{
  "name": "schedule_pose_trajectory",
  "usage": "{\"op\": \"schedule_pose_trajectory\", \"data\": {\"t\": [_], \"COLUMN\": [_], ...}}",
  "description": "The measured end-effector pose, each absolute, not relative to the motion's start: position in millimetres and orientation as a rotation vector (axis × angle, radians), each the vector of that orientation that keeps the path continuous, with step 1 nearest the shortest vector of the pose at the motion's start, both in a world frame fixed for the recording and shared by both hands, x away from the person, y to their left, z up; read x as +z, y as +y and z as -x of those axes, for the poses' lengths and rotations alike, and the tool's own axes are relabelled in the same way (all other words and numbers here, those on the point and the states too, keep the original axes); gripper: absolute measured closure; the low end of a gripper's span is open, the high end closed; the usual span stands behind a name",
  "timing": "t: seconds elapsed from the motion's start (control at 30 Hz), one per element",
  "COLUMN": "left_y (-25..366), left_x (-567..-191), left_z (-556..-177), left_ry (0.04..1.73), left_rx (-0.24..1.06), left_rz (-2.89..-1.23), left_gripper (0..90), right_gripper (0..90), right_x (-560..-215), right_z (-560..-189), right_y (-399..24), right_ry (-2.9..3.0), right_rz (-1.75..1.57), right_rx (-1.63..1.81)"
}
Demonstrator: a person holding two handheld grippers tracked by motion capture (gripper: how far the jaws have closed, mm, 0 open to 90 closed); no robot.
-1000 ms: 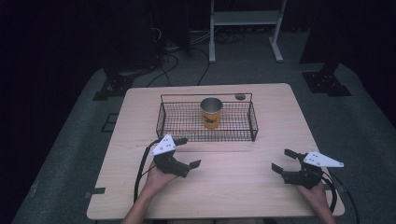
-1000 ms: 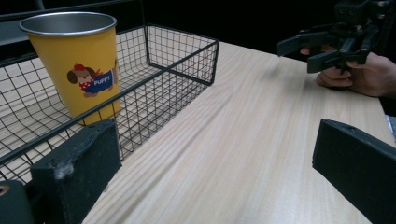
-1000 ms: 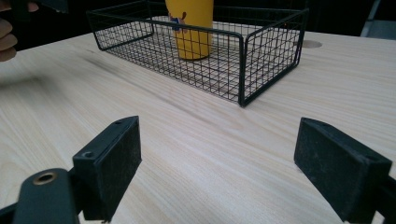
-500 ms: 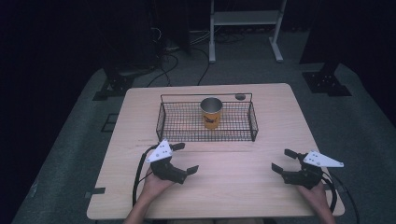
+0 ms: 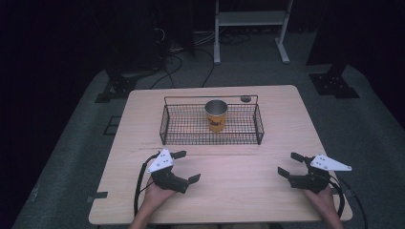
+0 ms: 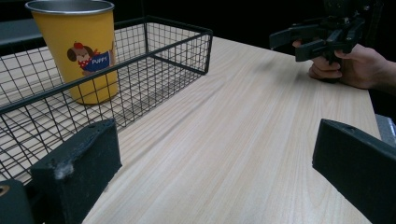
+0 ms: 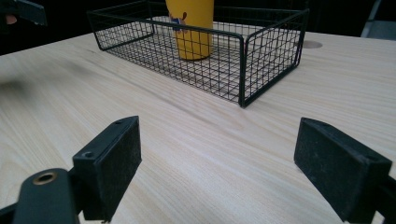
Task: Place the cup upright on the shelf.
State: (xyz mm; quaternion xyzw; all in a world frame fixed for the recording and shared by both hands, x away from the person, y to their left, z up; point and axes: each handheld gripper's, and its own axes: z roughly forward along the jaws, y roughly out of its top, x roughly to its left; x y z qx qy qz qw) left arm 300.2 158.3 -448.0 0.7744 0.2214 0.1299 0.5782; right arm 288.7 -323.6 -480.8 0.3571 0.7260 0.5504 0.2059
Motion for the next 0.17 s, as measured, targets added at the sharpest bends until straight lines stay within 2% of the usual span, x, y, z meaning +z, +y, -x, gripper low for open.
{"op": "schedule_pose_trajectory", "data": {"t": [0.17], "left_y": [158.0], "left_x": [-448.7], "left_z": [-299.4], "left_ry": [0.517], "left_rx": [0.313], "left_rz": [-1.809], "left_gripper": [0.1], "right_gripper": [13.9], "right_x": [-480.7], "right_z": [-288.6], "right_y": [-324.0], "right_ry": [2.023], "right_rz": [-0.996], "right_rx": [1.540]}}
